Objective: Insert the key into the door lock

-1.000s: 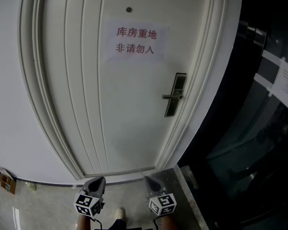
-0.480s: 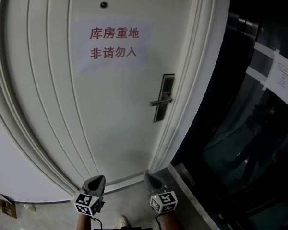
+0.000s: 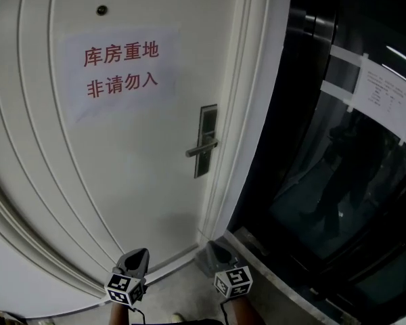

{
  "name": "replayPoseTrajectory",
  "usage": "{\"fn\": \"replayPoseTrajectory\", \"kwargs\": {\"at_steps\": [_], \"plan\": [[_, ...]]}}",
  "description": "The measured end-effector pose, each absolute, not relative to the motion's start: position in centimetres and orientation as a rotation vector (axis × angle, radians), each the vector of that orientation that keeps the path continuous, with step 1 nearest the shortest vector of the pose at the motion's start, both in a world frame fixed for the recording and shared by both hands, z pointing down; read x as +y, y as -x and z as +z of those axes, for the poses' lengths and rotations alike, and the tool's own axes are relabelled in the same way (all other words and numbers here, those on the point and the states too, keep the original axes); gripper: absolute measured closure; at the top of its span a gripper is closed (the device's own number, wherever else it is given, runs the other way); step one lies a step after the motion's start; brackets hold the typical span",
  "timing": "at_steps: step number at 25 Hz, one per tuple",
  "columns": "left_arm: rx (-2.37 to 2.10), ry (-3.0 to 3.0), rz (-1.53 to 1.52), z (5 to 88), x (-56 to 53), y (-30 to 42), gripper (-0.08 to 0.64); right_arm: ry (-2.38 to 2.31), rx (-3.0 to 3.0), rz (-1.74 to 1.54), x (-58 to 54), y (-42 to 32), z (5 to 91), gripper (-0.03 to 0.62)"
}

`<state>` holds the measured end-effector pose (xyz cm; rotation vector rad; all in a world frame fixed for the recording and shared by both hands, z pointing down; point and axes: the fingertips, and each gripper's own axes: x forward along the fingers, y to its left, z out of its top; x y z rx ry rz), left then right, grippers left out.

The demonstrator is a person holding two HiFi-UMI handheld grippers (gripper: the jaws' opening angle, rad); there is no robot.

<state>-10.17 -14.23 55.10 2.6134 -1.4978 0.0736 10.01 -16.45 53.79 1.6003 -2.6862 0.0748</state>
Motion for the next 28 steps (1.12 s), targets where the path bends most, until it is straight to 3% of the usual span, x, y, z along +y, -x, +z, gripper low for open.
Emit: {"fn": "replayPoseTrajectory", "kwargs": {"at_steps": [18,28], "plan": [[-1.392,-2.665,0.052,55.5,-17.4,9.6,0.558,-1.639,-2.243,-0.747,-22.9,-14.6,43.3,0.581],[-1.414,-2.635,0.02,55.9,-19.6,10.4,0.558,-1.537,-2.088,-0.912,-27.1,-14.3,40.4,0.581]]}}
